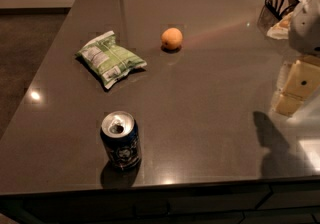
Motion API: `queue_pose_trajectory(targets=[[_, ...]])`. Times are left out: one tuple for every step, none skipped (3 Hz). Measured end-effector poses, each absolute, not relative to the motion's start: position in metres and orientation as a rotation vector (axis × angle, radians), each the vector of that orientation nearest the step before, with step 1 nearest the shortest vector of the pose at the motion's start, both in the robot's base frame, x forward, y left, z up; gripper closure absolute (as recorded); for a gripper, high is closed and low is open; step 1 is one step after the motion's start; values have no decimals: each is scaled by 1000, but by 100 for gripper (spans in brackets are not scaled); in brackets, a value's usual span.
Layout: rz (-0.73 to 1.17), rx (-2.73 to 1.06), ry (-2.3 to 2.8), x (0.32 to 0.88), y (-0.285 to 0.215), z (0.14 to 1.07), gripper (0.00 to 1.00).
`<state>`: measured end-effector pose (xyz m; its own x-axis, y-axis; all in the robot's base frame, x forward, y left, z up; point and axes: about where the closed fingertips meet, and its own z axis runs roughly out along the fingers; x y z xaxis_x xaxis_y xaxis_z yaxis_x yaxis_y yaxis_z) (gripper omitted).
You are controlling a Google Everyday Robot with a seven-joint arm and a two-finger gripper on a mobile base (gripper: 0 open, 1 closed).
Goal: Move pepsi can near orange
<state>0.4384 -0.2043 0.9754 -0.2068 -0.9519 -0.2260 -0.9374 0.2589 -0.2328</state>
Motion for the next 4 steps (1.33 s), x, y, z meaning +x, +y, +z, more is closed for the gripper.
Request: queue_pose_trajectory(targets=[[15, -1773, 2143, 432, -174, 969, 0], [186, -1819, 2006, 415, -118, 954, 0], [297, -1840, 1881, 394, -71, 945, 0], [371, -1884, 1773, 373, -26, 937, 0]])
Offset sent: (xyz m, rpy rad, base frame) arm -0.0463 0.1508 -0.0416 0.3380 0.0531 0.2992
